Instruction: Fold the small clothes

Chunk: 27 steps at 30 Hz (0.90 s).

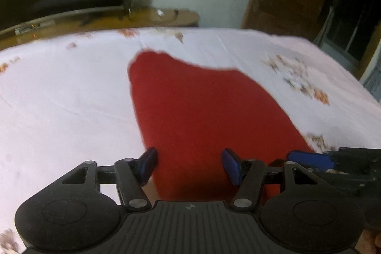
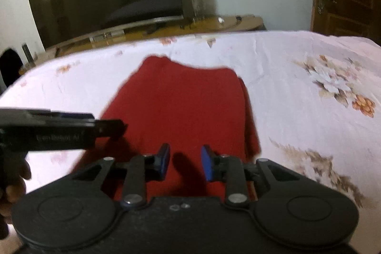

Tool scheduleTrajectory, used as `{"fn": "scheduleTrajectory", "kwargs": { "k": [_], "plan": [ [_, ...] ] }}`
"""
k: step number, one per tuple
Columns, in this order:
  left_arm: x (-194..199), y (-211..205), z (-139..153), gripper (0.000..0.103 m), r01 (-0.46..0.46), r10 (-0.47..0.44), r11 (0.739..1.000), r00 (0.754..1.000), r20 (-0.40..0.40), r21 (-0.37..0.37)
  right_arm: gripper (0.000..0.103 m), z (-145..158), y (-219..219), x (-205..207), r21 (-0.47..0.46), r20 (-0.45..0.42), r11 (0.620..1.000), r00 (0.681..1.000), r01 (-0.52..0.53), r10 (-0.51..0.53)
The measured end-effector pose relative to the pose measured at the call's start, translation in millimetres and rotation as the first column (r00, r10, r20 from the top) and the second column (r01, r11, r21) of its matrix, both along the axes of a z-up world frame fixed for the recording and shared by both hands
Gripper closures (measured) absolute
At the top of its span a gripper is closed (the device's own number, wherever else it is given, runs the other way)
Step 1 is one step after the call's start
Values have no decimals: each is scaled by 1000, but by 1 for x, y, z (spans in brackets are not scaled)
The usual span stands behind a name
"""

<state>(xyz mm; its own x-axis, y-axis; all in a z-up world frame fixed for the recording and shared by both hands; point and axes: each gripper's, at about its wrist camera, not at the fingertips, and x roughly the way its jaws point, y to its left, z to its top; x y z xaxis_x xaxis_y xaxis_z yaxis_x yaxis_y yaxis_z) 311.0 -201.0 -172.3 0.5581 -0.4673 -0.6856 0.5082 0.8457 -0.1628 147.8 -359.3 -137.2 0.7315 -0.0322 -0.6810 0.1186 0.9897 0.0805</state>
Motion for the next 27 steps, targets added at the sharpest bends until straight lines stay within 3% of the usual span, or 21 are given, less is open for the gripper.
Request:
{"fn": "scheduleTrajectory", "kwargs": {
  "k": [2, 4, 12, 15, 19, 27],
  "plan": [
    [-6, -7, -8, 40, 15, -17, 999, 998, 53, 33, 74, -4, 1, -6, -5, -20, 1000, 1000, 19, -19],
    [-8, -12, -12, 31, 25, -28, 999, 998, 57, 41, 69, -2, 2, -13, -19, -12, 999, 999, 43, -44],
    [-6, 0, 1, 31, 31, -30, 999, 999, 18, -9, 60, 1, -6, -42, -39, -8, 983, 984, 177, -177],
    [-13, 5, 8, 31, 57, -57, 998, 998, 35, -9, 64, -6, -7, -43, -16, -47, 984, 983, 176, -177],
    [-23, 15, 13, 31, 87, -87, 996, 994, 70, 10, 88, -12, -8, -40, -13, -58, 979, 977, 206, -206],
    [-34, 16, 7, 31, 121, -124, 991, 990, 71, 52, 95, -18, -27, -32, -117, -50, 958, 962, 262, -269]
  ]
}}
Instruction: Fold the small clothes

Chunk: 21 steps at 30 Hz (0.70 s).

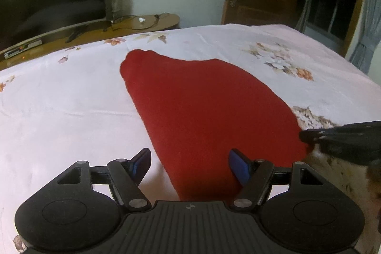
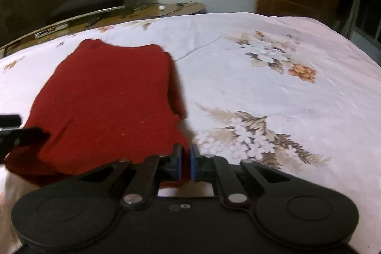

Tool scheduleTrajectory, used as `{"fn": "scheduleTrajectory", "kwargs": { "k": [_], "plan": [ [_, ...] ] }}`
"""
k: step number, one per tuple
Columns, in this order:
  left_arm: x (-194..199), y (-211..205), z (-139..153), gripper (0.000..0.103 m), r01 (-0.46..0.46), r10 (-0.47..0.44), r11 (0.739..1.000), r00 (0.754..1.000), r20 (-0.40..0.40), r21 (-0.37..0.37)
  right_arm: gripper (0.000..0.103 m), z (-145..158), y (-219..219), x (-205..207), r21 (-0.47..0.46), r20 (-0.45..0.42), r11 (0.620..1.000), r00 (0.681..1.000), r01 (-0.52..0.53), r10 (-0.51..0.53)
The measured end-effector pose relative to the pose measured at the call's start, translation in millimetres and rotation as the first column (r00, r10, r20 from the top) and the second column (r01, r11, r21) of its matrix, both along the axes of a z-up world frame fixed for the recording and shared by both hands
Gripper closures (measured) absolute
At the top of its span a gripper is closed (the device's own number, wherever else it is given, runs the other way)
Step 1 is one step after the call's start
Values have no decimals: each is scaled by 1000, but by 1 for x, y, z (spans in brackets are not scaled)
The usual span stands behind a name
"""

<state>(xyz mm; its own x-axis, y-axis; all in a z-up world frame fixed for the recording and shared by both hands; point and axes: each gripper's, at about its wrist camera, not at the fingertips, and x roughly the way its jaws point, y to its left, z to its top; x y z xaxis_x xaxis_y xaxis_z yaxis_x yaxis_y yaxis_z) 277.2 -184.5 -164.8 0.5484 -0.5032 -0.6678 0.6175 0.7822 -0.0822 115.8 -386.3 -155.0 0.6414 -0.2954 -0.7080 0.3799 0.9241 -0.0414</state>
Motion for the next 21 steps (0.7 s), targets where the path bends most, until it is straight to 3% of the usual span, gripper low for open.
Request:
{"fn": "scheduleTrajectory", "kwargs": {
  "k": [3, 6, 8, 9, 14, 21],
  "plan": [
    [0, -7, -13, 31, 14, -13, 999, 999, -30, 39, 95, -20, 5, 4, -66, -48, 998, 999, 3, -6],
    [1, -7, -21, 31, -3, 6, 999, 999, -51, 48, 92, -14, 4, 7, -59, -56, 998, 998, 8, -11],
    [-3, -6, -18, 31, 1, 1, 999, 999, -50, 42, 79, -2, 5, 3, -54, -30, 999, 1000, 7, -9],
    [-5, -7, -17, 31, 8, -6, 999, 999, -44, 44, 77, 7, 8, 0, -55, -5, 998, 1000, -2, 1],
    [-3, -9, -19, 31, -1, 4, 999, 998, -69, 33, 78, 36, 35, -6, -64, 99, 994, 991, -84, 91],
    [2, -8, -22, 31, -53, 56, 998, 990, -130, 24, 78, -5, 32, 14, -36, -70, 986, 984, -165, 162]
  ]
}}
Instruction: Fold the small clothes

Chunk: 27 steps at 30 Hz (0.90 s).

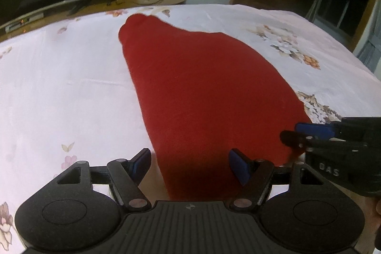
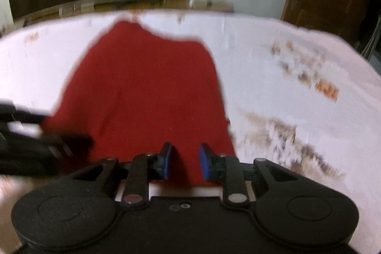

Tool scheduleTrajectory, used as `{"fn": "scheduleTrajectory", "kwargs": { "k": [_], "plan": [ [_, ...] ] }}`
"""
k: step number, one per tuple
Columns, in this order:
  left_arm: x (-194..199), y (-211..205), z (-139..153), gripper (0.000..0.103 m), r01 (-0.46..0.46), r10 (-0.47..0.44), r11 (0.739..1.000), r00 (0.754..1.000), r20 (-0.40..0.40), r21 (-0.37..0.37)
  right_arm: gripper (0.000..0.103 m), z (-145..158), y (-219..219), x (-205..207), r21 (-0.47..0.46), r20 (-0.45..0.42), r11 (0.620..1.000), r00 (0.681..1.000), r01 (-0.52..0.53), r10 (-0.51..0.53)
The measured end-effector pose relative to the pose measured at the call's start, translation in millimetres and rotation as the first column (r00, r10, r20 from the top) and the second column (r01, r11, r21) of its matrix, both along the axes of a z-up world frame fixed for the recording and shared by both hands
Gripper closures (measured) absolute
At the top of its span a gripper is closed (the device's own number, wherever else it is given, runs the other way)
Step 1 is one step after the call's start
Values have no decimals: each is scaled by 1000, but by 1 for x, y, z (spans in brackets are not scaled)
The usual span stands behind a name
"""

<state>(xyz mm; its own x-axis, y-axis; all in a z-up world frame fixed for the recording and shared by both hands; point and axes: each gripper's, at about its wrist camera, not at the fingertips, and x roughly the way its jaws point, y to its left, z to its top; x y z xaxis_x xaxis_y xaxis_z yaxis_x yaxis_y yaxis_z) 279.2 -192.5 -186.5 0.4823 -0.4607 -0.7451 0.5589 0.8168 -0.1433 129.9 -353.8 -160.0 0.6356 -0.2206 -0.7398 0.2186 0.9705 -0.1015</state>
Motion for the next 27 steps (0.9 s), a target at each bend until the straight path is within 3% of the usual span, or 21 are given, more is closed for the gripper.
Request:
{"fn": "scheduleTrajectory", "kwargs": {
  "k": [3, 6, 7, 9, 13, 17, 27],
  "plan": [
    [3, -2, 8, 31, -38, 39, 999, 999, -22, 9, 75, 10, -9, -2, 43, 15, 998, 999, -39, 39],
    [9, -7, 22, 30, -59, 59, 998, 998, 0, 21, 62, 30, -16, -1, 79, 76, 994, 995, -73, 67],
    [14, -9, 25, 18, -73, 73, 997, 997, -7, 24, 55, 36, -17, 0, 84, 93, 993, 993, -78, 70],
    [21, -11, 31, 4, -113, 113, 994, 994, -14, 15, 53, 45, -24, 10, 104, 124, 991, 989, -90, 77],
    [35, -13, 37, 4, -169, 169, 986, 986, -1, 2, 52, 50, -35, 29, 146, 138, 985, 987, -97, 77],
    [53, -18, 34, 4, -199, 199, 980, 980, -8, 14, 38, 46, -38, 42, 162, 137, 979, 986, -121, 100],
    [95, -18, 9, 4, -239, 221, 967, 960, -169, -92, 34, 36, -53, 70, 163, 107, 977, 987, -139, 122]
  ]
}}
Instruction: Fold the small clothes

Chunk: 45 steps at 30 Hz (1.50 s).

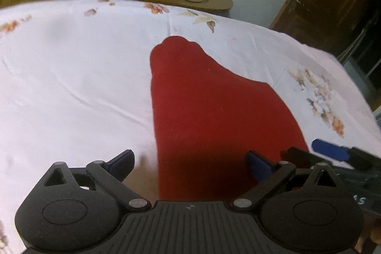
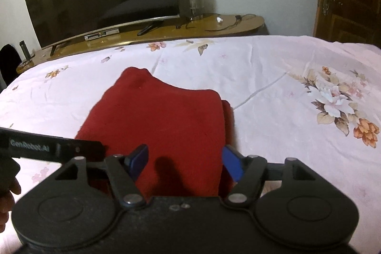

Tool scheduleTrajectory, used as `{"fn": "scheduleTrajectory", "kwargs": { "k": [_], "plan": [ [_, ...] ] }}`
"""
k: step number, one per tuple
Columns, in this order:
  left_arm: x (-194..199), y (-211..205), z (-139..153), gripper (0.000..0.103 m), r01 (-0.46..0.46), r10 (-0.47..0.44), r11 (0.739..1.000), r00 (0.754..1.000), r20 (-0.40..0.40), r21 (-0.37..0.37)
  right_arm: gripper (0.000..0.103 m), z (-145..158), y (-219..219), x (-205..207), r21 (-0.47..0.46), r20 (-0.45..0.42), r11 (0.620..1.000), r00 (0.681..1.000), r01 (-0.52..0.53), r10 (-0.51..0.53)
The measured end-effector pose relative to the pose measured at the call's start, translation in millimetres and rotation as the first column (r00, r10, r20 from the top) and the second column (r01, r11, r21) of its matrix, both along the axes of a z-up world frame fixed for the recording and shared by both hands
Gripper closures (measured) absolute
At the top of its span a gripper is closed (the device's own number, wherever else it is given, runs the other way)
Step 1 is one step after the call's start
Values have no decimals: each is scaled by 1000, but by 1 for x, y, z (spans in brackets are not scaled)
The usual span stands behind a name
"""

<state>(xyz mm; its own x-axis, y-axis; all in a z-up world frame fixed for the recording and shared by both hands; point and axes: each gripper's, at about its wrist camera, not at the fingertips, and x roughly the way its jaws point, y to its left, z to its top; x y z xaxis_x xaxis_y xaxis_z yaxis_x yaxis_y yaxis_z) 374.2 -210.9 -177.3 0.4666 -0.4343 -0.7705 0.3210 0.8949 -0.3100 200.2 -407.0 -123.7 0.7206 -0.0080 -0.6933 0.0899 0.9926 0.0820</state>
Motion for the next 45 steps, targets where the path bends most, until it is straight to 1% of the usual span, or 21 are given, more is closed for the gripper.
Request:
{"fn": "scheduleTrajectory", "kwargs": {
  "k": [2, 3, 4, 5, 8, 10, 12, 13, 15, 16, 17, 18, 20, 23, 25, 29, 31, 35, 39, 41, 45],
  "plan": [
    [6, 0, -7, 5, 8, -9, 999, 1000, -30, -35, 32, -5, -5, 6, 5, -15, 1000, 1000, 1, -1],
    [10, 1, -11, 15, 7, -10, 998, 998, -55, -65, 32, -7, -9, 9, 12, -23, 1000, 1000, 2, -2],
    [12, 2, -15, 22, 9, -16, 996, 996, -83, -91, 31, -9, -13, 10, 23, -31, 1000, 1000, 7, -6],
    [15, 3, -20, 23, 6, -20, 992, 994, -112, -124, 30, -13, -19, 13, 44, -41, 999, 999, 12, -10],
    [17, 2, -30, 26, 3, -24, 988, 991, -132, -157, 28, -26, -37, 22, 141, -90, 990, 996, 32, -19],
    [20, 4, -38, 28, -21, -12, 981, 986, -168, -193, 28, -36, -48, 26, 221, -114, 975, 993, 35, -10],
    [20, 3, -41, 29, -28, -8, 978, 985, -173, -205, 29, -43, -58, 29, 301, -126, 953, 992, 44, -6],
    [19, 1, -42, 30, -29, -6, 979, 986, -170, -203, 31, -46, -63, 29, 336, -129, 940, 992, 53, -10],
    [18, -3, -43, 31, -31, -1, 980, 987, -160, -197, 40, -51, -71, 29, 393, -127, 918, 992, 61, -11],
    [17, -4, -42, 33, -34, 4, 981, 988, -154, -192, 51, -53, -73, 28, 419, -122, 906, 992, 62, -11],
    [16, -6, -41, 34, -38, 10, 981, 989, -149, -188, 58, -54, -76, 26, 453, -117, 889, 993, 62, -10],
    [15, -7, -40, 37, -42, 15, 981, 990, -143, -187, 61, -55, -76, 25, 474, -112, 878, 994, 68, -17],
    [11, -6, -36, 41, -49, 26, 982, 991, -129, -183, 68, -51, -74, 21, 485, -97, 872, 995, 74, -31],
    [7, -4, -29, 46, -61, 41, 980, 993, -111, -188, 70, -42, -70, 12, 501, -51, 863, 997, 68, -49],
    [5, 2, -24, 48, -73, 51, 974, 993, -106, -216, 70, -33, -68, 9, 510, -15, 859, 999, 43, -41],
    [-6, 21, -7, 48, -89, 72, 960, 995, -75, -265, 71, -5, -56, 4, 508, 62, 860, 998, -33, 2],
    [-13, 36, 4, 48, -103, 89, 956, 994, -60, -276, 71, 7, -48, 1, 510, 91, 857, 995, -71, 28],
    [-28, 76, 25, 48, -130, 123, 954, 992, -41, -272, 71, 25, -19, 3, 525, 126, 841, 989, -135, 80],
    [-48, 123, 39, 48, -150, 152, 962, 988, -10, -229, 71, 28, 20, 4, 541, 143, 820, 981, -185, 127],
    [-57, 145, 39, 48, -162, 164, 962, 986, -9, -220, 71, 25, 41, 4, 555, 143, 808, 979, -200, 144],
    [-73, 188, 28, 48, -168, 166, 965, 986, -24, -202, 71, 17, 82, -6, 561, 126, 804, 980, -197, 151]
  ]
}}
